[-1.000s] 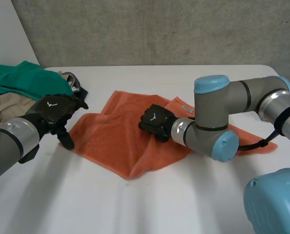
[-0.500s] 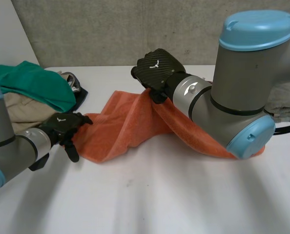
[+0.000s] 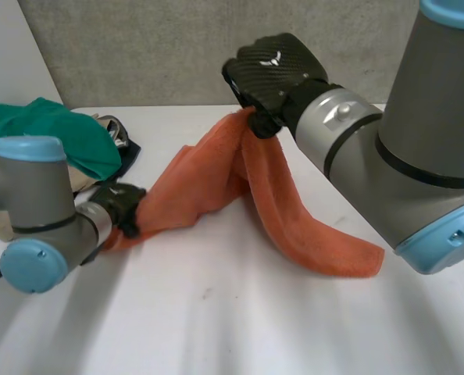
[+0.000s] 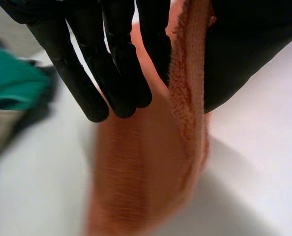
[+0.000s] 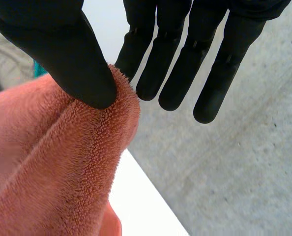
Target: Fold the laundry.
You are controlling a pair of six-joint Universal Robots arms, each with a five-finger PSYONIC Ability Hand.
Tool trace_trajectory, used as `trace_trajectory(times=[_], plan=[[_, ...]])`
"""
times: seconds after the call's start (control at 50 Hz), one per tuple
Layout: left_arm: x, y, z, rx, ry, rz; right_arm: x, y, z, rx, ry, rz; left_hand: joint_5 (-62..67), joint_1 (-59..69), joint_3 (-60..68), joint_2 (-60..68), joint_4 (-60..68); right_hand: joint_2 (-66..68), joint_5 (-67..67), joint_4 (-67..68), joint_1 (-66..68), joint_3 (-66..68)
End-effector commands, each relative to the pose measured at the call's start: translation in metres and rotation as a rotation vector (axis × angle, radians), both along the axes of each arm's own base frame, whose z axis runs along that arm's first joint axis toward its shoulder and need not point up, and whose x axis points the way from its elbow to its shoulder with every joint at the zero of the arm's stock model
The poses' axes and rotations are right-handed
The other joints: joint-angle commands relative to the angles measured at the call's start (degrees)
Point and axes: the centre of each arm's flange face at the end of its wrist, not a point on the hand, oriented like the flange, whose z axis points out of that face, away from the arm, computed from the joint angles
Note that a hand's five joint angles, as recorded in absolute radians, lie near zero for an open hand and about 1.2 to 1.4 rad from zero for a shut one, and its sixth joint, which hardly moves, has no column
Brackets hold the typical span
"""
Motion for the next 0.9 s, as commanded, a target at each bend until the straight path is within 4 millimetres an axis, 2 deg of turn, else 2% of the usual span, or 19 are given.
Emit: trace_trajectory(times=[0.02, 0.08, 0.16, 0.2, 0.28, 0.3, 0.36, 0.38, 0.4, 0.44, 0.46, 0.54, 0.66, 0.74, 0.76, 0.82, 0.84, 0.88, 0.9], plan=[[0.02, -0.019, 0.075, -0.273, 0.046, 0.101, -0.019, -0.014, -0.05, 0.029, 0.224, -0.04, 13.5, 12.5, 12.0, 11.5, 11.5, 12.4, 13.2, 11.4, 15.2, 12.1], [0.017, -0.023, 0.109, -0.409, 0.074, 0.009, -0.024, -0.018, -0.076, 0.07, 0.328, -0.034, 13.5, 12.5, 12.0, 11.5, 11.5, 12.4, 13.2, 11.4, 15.2, 12.1], [0.0, -0.03, 0.108, -0.442, 0.054, -0.141, -0.021, -0.031, -0.102, 0.118, 0.375, -0.033, 13.5, 12.5, 12.0, 11.5, 11.5, 12.4, 13.2, 11.4, 15.2, 12.1], [-0.008, -0.034, 0.104, -0.455, 0.044, -0.185, -0.017, -0.038, -0.107, 0.123, 0.368, -0.038, 13.5, 12.5, 12.0, 11.5, 11.5, 12.4, 13.2, 11.4, 15.2, 12.1], [-0.027, -0.056, 0.107, -0.541, 0.003, -0.229, -0.001, -0.072, -0.108, 0.07, 0.278, -0.078, 13.5, 12.5, 12.0, 11.5, 11.5, 12.4, 13.2, 11.4, 15.2, 12.1], [-0.032, -0.068, 0.118, -0.608, -0.012, -0.227, 0.004, -0.094, -0.1, 0.01, 0.208, -0.121, 13.5, 12.5, 12.0, 11.5, 11.5, 12.4, 13.2, 11.4, 15.2, 12.1], [-0.036, -0.087, 0.148, -0.749, -0.008, -0.193, 0.01, -0.126, -0.074, -0.127, 0.069, -0.207, 13.5, 12.5, 12.0, 11.5, 11.5, 12.4, 13.2, 11.4, 15.2, 12.1], [-0.038, -0.094, 0.174, -0.851, 0.024, -0.173, 0.011, -0.145, -0.05, -0.233, -0.041, -0.271, 13.5, 12.5, 12.0, 11.5, 11.5, 12.4, 13.2, 11.4, 15.2, 12.1], [-0.04, -0.095, 0.19, -0.905, 0.046, -0.163, 0.011, -0.152, -0.035, -0.293, -0.101, -0.297, 13.5, 12.5, 12.0, 11.5, 11.5, 12.4, 13.2, 11.4, 15.2, 12.1], [-0.04, -0.095, 0.216, -0.993, 0.099, -0.138, 0.009, -0.16, -0.011, -0.389, -0.202, -0.337, 13.5, 12.5, 12.0, 11.5, 11.5, 12.4, 13.2, 11.4, 15.2, 12.1], [-0.041, -0.092, 0.239, -1.051, 0.173, -0.122, 0.007, -0.163, 0.011, -0.473, -0.287, -0.355, 13.5, 12.5, 12.0, 11.5, 11.5, 12.4, 13.2, 11.4, 15.2, 12.1], [-0.038, -0.078, 0.265, -1.048, 0.359, -0.094, 0.01, -0.151, 0.042, -0.59, -0.39, -0.328, 13.5, 12.5, 12.0, 11.5, 11.5, 12.4, 13.2, 11.4, 15.2, 12.1], [-0.033, -0.067, 0.251, -0.925, 0.451, -0.107, 0.012, -0.117, 0.021, -0.461, -0.256, -0.223, 13.5, 12.5, 12.0, 11.5, 11.5, 12.4, 13.2, 11.4, 15.2, 12.1], [-0.024, -0.063, 0.219, -0.82, 0.387, -0.105, 0.0, -0.101, -0.015, -0.322, -0.127, -0.213, 13.5, 12.5, 12.0, 11.5, 11.5, 12.4, 13.2, 11.4, 15.2, 12.1], [-0.02, -0.059, 0.201, -0.762, 0.35, -0.101, -0.007, -0.095, -0.032, -0.254, -0.067, -0.219, 13.5, 12.5, 12.0, 11.5, 11.5, 12.4, 13.2, 11.4, 15.2, 12.1], [-0.017, -0.049, 0.169, -0.675, 0.286, -0.107, -0.019, -0.084, -0.061, -0.137, 0.027, -0.217, 13.5, 12.5, 12.0, 11.5, 11.5, 12.4, 13.2, 11.4, 15.2, 12.1], [-0.017, -0.041, 0.145, -0.61, 0.241, -0.125, -0.026, -0.074, -0.081, -0.057, 0.082, -0.208, 13.2, 12.2, 11.7, 11.2, 11.2, 12.4, 13.2, 11.4, 15.2, 12.1], [-0.016, -0.034, 0.124, -0.563, 0.195, -0.148, -0.032, -0.066, -0.101, 0.018, 0.126, -0.193, 12.0, 11.0, 10.5, 10.0, 10.0, 12.4, 13.2, 11.4, 15.2, 12.1], [-0.017, -0.027, 0.106, -0.526, 0.158, -0.182, -0.035, -0.055, -0.122, 0.094, 0.172, -0.17, 12.0, 11.0, 10.5, 10.0, 10.0, 12.4, 13.2, 11.4, 15.2, 12.1]])
